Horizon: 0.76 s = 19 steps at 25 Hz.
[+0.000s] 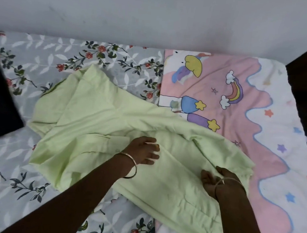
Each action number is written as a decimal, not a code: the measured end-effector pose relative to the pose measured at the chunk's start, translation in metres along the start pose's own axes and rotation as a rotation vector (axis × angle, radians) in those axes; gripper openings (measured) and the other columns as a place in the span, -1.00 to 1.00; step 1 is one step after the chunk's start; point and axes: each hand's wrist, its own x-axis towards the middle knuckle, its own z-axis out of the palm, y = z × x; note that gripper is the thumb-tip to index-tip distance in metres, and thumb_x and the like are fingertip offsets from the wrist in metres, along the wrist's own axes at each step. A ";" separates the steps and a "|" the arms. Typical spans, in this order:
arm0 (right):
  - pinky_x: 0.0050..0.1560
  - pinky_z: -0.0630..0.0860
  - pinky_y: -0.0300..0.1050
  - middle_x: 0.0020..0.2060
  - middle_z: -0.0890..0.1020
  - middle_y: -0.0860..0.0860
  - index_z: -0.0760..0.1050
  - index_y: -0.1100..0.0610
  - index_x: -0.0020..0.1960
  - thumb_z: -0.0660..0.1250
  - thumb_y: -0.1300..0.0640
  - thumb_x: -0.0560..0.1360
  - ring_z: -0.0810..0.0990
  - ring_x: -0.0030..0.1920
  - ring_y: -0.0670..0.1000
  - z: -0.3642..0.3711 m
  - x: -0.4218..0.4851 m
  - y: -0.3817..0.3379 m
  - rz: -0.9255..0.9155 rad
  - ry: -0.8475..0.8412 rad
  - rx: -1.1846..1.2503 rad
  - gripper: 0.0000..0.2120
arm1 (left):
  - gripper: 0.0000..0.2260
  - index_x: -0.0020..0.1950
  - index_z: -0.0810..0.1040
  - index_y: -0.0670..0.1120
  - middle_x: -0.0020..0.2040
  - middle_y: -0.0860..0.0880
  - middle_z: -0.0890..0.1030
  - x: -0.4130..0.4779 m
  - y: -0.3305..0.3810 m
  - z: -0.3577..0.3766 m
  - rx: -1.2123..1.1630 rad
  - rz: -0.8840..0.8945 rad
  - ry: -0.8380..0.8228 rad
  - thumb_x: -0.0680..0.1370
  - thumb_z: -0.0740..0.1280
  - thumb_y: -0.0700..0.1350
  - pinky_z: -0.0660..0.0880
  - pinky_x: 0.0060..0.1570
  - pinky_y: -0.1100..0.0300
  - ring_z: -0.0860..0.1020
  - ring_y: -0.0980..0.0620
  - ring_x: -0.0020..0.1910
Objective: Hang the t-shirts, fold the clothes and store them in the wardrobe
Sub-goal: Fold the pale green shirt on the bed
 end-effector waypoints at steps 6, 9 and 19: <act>-0.27 0.52 -0.13 -0.34 0.48 -0.01 0.43 0.17 -0.20 0.44 0.18 0.52 0.49 -0.34 -0.01 0.004 0.022 -0.026 0.038 -0.011 0.160 -0.78 | -0.74 0.19 0.54 -0.13 0.11 -0.12 0.60 0.027 0.009 0.022 -0.645 -0.069 0.145 0.57 0.38 -0.03 0.57 0.00 0.01 0.61 -0.06 0.06; 0.01 0.57 -0.09 -0.20 0.57 0.04 0.48 0.16 -0.08 0.38 0.18 0.55 0.57 -0.20 0.04 -0.006 0.014 -0.037 -0.055 -0.082 0.236 -0.91 | -0.80 0.01 0.53 -0.15 0.02 -0.12 0.59 0.034 0.015 0.025 -0.751 -0.066 0.251 0.56 0.40 -0.03 0.58 0.00 0.03 0.60 -0.02 0.02; -0.52 0.59 -0.15 -0.20 0.57 0.12 0.46 0.17 -0.16 0.36 0.33 0.49 0.58 -0.23 0.09 -0.075 0.013 -0.036 -0.290 0.024 0.006 -0.87 | -0.92 -0.08 0.55 -0.05 -0.18 -0.10 0.61 0.021 -0.018 0.013 -0.315 0.132 0.600 0.58 0.39 -0.08 0.57 -0.49 0.23 0.61 0.05 -0.43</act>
